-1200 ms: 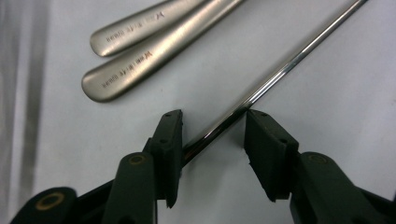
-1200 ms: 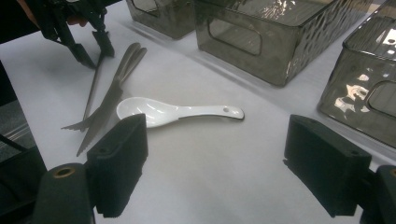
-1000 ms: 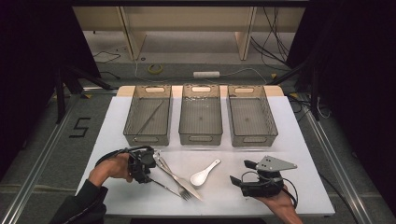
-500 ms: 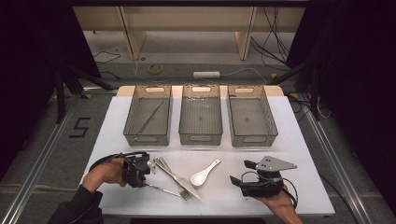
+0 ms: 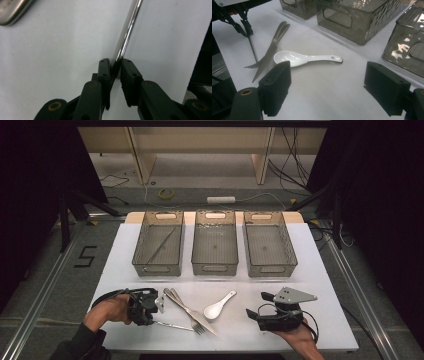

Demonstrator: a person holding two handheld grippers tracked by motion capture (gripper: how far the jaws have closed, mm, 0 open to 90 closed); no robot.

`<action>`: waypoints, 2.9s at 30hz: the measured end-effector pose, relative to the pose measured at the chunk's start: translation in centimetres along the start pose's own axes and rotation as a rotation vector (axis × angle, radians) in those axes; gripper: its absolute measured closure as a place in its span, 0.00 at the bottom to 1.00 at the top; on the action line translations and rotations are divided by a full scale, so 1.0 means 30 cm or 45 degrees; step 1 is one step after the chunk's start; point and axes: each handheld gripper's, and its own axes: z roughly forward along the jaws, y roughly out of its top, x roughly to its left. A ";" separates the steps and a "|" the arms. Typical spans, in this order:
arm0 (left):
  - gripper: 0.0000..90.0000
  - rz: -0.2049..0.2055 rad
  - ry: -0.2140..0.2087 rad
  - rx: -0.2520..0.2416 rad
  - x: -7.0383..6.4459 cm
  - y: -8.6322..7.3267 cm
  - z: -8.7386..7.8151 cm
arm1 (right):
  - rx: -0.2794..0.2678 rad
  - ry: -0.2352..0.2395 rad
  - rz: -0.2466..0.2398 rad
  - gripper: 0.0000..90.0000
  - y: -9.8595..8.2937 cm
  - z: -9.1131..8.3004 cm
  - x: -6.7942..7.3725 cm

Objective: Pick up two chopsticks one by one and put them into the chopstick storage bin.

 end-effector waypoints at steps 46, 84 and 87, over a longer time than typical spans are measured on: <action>0.94 0.118 -0.086 -0.009 -0.071 -0.054 -0.060 | 0.012 0.019 0.030 0.25 -0.003 0.006 -0.011; 0.94 -0.650 0.336 -0.715 0.176 0.002 -0.265 | -0.017 0.007 0.014 0.25 0.000 -0.001 -0.010; 0.94 -0.680 0.368 -0.751 0.202 0.008 -0.290 | -0.015 0.008 0.014 0.25 0.000 -0.001 -0.009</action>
